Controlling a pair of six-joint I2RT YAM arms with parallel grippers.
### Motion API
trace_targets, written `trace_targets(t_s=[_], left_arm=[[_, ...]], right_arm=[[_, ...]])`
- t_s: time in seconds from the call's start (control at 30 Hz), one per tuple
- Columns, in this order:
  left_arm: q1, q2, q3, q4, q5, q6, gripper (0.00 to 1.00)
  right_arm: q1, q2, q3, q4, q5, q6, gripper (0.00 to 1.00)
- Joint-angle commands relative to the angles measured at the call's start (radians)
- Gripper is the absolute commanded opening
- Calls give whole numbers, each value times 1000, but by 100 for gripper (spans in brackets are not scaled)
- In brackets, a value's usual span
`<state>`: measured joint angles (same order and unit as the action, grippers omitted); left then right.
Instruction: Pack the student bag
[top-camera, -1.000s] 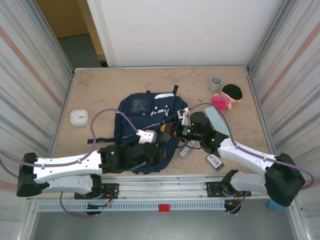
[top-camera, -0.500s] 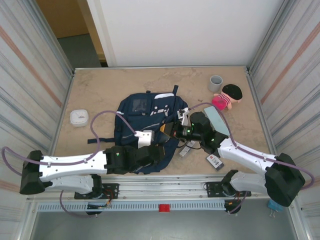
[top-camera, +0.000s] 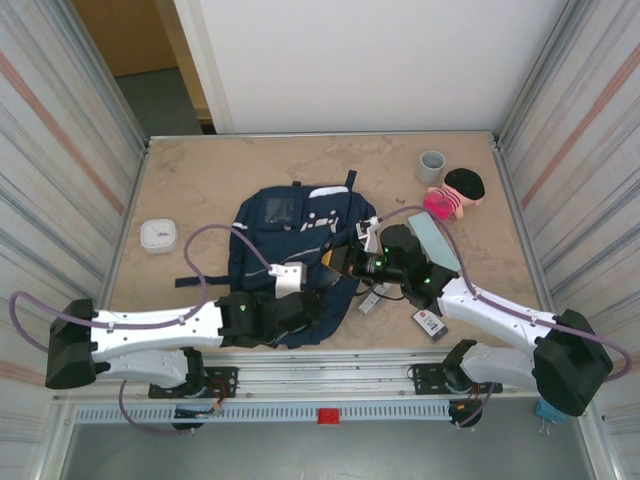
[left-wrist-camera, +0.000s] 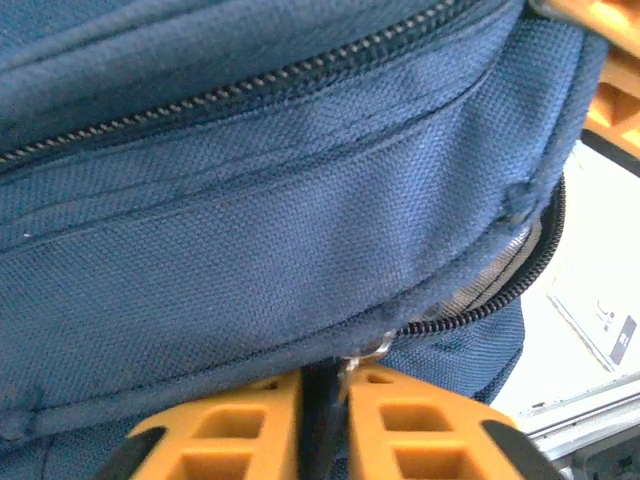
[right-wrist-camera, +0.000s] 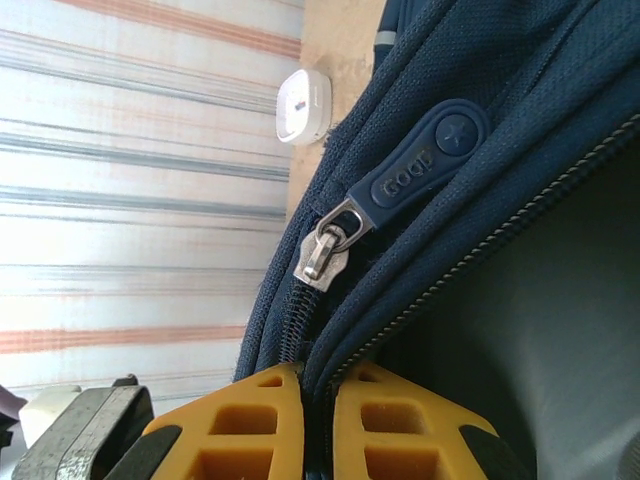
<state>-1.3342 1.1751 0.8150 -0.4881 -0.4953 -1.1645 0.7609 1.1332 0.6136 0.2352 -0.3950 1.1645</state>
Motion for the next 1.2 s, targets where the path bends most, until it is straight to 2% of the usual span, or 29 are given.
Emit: trace_targets(t_s=[0.0, 0.2, 0.43, 0.47, 0.5, 0.53, 0.57, 0.6, 0.67, 0.73, 0.97, 1.17], left_arm=[[16, -36, -38, -31, -42, -35, 12], [29, -119, -75, -109, -58, -27, 0], [38, -264, -147, -212, -90, -18, 0], [42, -287, -163, -190, -90, 3, 0], [48, -311, -178, -145, -83, 39, 0], [54, -328, -191, -95, -72, 79, 0], [61, -344, -204, -32, -61, 123, 0], [67, -352, -216, 27, -52, 161, 0], [80, -352, -221, 107, -37, 207, 0], [92, -334, -208, 149, -15, 256, 0], [105, -262, -157, 196, 33, 303, 0], [106, -253, -166, 249, 54, 305, 0]], right_arm=[[-2, -43, 57, 55, 16, -49, 0], [-86, -50, 58, 48, -42, -49, 0], [-276, -38, 107, -37, -179, -101, 0], [-297, -29, 115, -50, -194, -104, 3], [-309, -20, 116, -48, -211, -93, 11], [-313, -13, 111, -39, -219, -73, 29], [-308, -7, 96, -1, -223, -39, 43], [-292, -4, 70, 51, -217, -5, 53], [-250, 3, 28, 127, -204, 91, 58], [-189, 0, 14, 130, -171, 109, 60], [-1, -63, -9, 47, 91, 87, 61], [42, 16, 14, 71, 117, 84, 61]])
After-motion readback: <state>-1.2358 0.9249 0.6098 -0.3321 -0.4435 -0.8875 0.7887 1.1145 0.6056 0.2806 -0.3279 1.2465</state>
